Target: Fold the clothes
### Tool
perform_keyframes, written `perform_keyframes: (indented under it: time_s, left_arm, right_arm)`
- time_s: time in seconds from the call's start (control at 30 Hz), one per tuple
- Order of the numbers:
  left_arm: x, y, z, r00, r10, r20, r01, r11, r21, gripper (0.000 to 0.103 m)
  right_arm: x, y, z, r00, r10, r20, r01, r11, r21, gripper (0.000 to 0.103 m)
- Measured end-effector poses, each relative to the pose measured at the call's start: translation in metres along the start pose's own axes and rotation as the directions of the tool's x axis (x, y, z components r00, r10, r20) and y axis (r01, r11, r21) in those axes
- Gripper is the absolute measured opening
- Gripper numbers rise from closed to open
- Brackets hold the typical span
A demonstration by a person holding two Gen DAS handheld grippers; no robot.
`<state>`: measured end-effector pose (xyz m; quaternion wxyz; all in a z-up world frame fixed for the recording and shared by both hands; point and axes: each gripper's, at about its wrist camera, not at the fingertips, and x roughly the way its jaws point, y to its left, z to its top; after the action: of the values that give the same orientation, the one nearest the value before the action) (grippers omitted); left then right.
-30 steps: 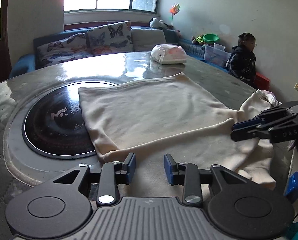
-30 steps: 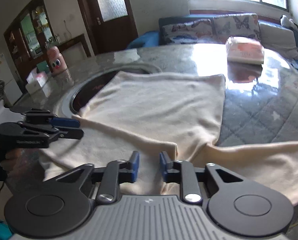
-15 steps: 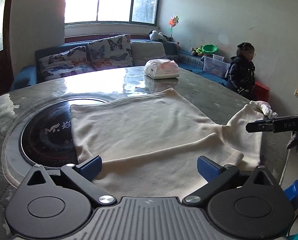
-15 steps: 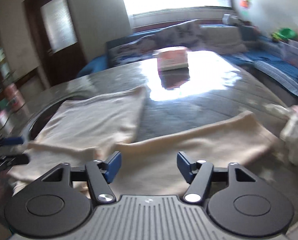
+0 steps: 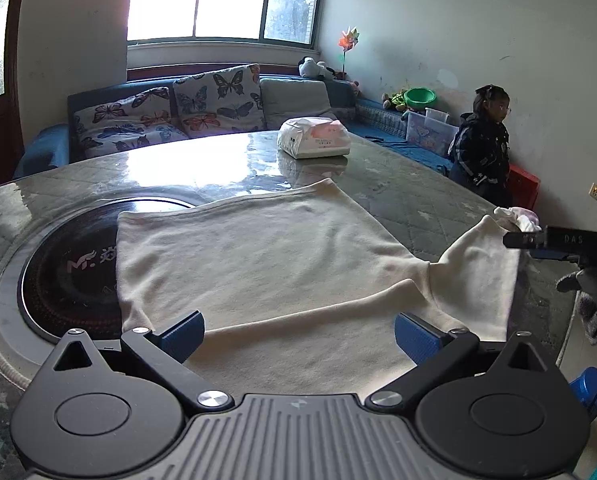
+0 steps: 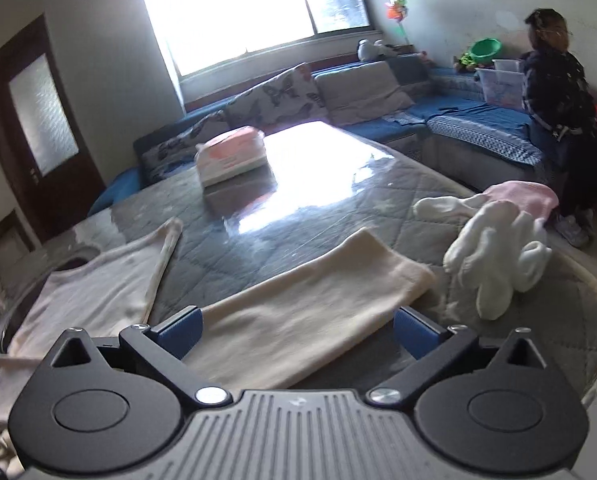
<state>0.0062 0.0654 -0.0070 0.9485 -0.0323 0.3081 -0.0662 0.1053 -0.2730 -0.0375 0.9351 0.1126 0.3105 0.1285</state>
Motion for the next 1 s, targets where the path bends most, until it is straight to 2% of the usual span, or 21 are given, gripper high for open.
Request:
perform_keyframes:
  time_s: [0.07, 0.13, 0.33, 0.5, 0.73, 0.8, 0.87, 0.97, 1.0]
  left_arm:
    - [0.003, -0.004, 0.0, 1.0, 0.01, -0.007, -0.01, 1.0, 0.004, 0.103]
    - [0.006, -0.007, 0.001, 1.0, 0.02, -0.015, -0.02, 1.0, 0.007, 0.103]
    - [0.015, -0.017, 0.002, 0.998, 0.053, -0.031, -0.053, 0.998, 0.018, 0.103]
    - [0.019, -0.022, 0.003, 0.998, 0.044, -0.044, -0.043, 0.999, 0.017, 0.103]
    - [0.019, -0.022, 0.003, 0.998, 0.02, -0.056, -0.02, 1.0, 0.003, 0.103]
    - [0.017, -0.022, 0.001, 0.998, 0.018, -0.057, -0.018, 1.0, 0.008, 0.103]
    - [0.016, -0.021, 0.0, 0.998, 0.024, -0.057, -0.024, 1.0, 0.011, 0.103]
    - [0.016, -0.018, -0.002, 0.997, 0.041, -0.063, -0.041, 0.999, -0.002, 0.103]
    - [0.016, -0.016, -0.002, 0.997, 0.038, -0.065, -0.039, 0.999, -0.012, 0.103]
  right_arm:
    - [0.001, -0.009, 0.001, 1.0, 0.003, 0.022, -0.004, 0.999, 0.046, 0.103]
    - [0.006, -0.02, 0.001, 1.0, -0.002, 0.004, 0.002, 0.996, 0.091, 0.103]
    - [0.011, -0.031, 0.0, 0.999, 0.011, 0.031, -0.014, 0.994, 0.112, 0.103]
    - [0.015, -0.04, 0.005, 0.998, 0.043, 0.038, -0.048, 0.986, 0.161, 0.103]
    - [0.023, -0.033, 0.01, 1.0, 0.009, 0.019, -0.011, 0.994, 0.109, 0.103]
    - [0.025, -0.031, 0.012, 1.0, -0.011, 0.023, 0.008, 0.993, 0.115, 0.095]
    - [0.026, -0.033, 0.014, 0.999, -0.021, 0.025, 0.017, 0.991, 0.131, 0.077]
    - [0.028, -0.035, 0.017, 0.999, -0.039, 0.013, 0.037, 0.99, 0.138, 0.057]
    - [0.029, -0.035, 0.018, 0.999, -0.047, 0.01, 0.045, 0.989, 0.139, 0.054]
